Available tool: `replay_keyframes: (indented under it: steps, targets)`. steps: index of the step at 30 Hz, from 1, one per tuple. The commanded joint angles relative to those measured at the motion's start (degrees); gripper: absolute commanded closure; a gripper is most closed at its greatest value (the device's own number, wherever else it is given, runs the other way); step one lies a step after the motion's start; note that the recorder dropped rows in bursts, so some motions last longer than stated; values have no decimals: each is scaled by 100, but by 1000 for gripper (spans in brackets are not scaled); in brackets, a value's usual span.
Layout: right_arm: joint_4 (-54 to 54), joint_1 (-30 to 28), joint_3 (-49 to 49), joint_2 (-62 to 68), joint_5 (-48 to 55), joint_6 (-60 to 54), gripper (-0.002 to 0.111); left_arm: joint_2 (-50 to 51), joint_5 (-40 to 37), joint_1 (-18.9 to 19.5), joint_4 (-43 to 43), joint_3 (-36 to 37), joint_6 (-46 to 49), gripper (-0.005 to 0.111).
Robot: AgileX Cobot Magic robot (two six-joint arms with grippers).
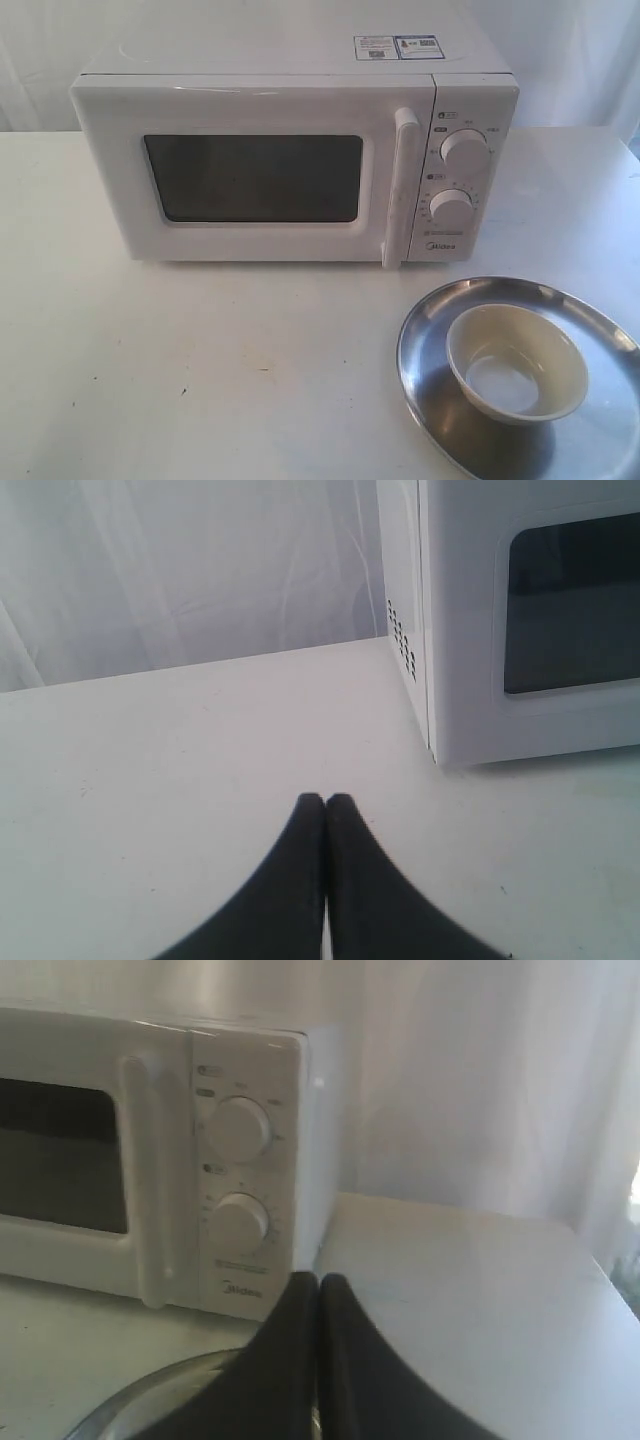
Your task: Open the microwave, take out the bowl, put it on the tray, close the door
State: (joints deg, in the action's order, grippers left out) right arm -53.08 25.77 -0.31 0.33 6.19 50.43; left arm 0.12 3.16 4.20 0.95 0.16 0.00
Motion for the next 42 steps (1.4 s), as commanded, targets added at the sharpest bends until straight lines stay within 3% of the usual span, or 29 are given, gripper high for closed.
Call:
replay_keyframes:
  steps: [1,6,17,42]
  targets:
    - [2192,-21,31,-33,-410,-2513,108,-12,21,-23,-45,-16,0,107]
    - [2530,-159,31,-33,-330,-3029,108,-12,21,-23,-45,-16,0,107]
    - [4219,-1468,31,-33,-537,-4142,108,-12,21,-23,-45,-16,0,107]
    - [5031,-1512,31,-33,-390,-4937,108,-12,21,-23,-45,-16,0,107]
